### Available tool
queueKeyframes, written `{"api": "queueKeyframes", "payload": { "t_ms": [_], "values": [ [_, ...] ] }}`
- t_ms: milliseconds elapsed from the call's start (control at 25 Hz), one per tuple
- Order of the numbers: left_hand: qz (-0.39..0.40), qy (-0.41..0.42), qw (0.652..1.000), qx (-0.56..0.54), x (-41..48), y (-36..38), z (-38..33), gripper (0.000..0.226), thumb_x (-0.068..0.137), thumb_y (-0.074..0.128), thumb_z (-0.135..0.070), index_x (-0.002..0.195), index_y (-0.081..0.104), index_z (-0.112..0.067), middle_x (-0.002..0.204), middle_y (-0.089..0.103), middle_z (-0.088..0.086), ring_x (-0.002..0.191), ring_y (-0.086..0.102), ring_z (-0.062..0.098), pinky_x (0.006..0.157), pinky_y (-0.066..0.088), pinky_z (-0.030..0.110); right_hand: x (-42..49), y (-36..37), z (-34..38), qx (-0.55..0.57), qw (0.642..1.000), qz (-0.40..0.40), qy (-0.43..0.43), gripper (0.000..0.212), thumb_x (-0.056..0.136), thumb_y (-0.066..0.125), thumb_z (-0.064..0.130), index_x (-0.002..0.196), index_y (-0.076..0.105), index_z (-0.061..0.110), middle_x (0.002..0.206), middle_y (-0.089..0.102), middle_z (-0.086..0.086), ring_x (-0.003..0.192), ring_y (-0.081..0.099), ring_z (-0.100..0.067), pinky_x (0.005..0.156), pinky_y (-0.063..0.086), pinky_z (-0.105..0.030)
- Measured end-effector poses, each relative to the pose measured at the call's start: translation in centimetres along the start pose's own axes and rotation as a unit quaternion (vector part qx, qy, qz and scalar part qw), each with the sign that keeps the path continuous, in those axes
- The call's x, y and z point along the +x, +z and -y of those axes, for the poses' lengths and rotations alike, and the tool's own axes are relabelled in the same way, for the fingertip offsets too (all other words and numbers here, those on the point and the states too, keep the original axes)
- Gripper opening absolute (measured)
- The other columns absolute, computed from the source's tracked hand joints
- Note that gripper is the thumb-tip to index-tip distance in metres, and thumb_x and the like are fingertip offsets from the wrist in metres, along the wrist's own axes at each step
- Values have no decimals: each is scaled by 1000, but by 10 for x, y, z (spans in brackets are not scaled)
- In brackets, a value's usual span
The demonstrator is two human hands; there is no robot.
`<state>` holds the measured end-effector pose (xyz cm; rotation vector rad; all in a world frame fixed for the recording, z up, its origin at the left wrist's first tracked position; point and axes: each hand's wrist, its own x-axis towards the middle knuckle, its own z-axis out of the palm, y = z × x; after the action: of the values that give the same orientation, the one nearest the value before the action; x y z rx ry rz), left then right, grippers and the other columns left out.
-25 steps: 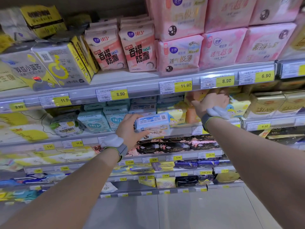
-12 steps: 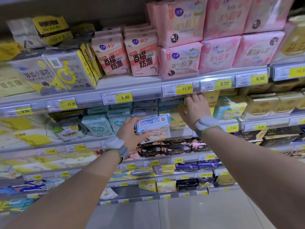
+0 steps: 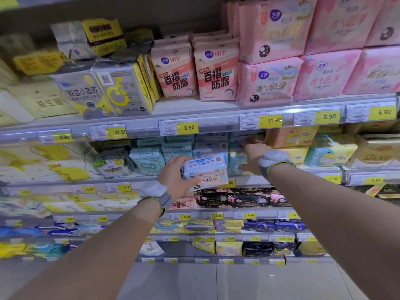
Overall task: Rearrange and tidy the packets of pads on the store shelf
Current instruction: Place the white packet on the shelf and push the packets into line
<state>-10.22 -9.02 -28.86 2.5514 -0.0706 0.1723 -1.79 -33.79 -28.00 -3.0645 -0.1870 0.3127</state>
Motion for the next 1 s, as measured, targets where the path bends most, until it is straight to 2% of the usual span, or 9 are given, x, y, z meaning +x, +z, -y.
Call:
{"api": "queueKeyframes", "payload": {
  "t_ms": [80,160,200,480,600,680,800,880,1000],
  "values": [
    [-3,-5,1000,0,0,-1,4,57,73,80,-37,123,56,-22,110,52,-2,92,51,10,78,35,20,5,3,2,0,1000,11,3,65,72,70,53,125,49,21,112,62,-8,99,60,-34,78,51,-42],
    [-9,-10,1000,6,1,-2,7,58,73,80,-37,123,55,-22,109,52,-2,92,51,11,78,36,21,8,3,2,-7,1000,7,-3,67,76,70,49,132,44,24,129,54,-9,119,52,-36,92,48,-46],
    [-10,-15,1000,8,2,-3,8,58,73,80,-37,122,55,-22,109,52,-2,92,51,11,78,36,21,9,1,1,-9,1000,10,-6,68,78,69,48,135,42,23,133,50,-9,124,48,-37,93,47,-45],
    [-12,-30,999,7,3,-1,11,54,74,79,-36,118,52,-17,111,60,1,94,59,18,75,46,27,2,-4,-3,5,1000,-6,-3,63,77,66,51,128,48,20,129,54,-9,119,52,-34,83,47,-40],
    [-10,-38,999,-2,4,0,9,55,74,79,-35,118,52,-17,112,65,1,93,62,19,76,52,31,-8,-11,-4,3,999,-43,-11,65,77,62,55,129,46,19,128,56,-8,125,46,-34,88,48,-41],
    [-5,-37,999,1,6,2,7,56,74,79,-36,119,51,-17,113,65,2,93,62,19,76,51,31,-13,-17,-6,8,998,-60,-12,54,78,59,57,114,52,17,109,62,-8,114,53,-34,78,47,-38],
    [7,-23,1000,2,10,5,4,58,75,78,-36,123,51,-16,115,63,4,95,61,20,75,48,29,-19,-22,-13,35,995,-88,6,49,72,53,69,78,50,20,79,59,-3,80,58,-31,63,42,-33],
    [13,-5,1000,2,12,9,2,58,76,77,-35,126,52,-17,118,61,5,101,60,22,78,46,28,-22,-24,-17,47,993,-108,9,52,67,50,73,76,50,21,74,57,-3,70,55,-29,60,42,-33],
    [19,20,1000,14,15,13,-4,55,77,75,-35,126,54,-20,117,58,5,104,58,23,78,41,26,-32,-26,-24,56,991,-122,9,64,63,49,76,93,55,20,87,58,-5,73,56,-30,60,46,-34]
  ]
}}
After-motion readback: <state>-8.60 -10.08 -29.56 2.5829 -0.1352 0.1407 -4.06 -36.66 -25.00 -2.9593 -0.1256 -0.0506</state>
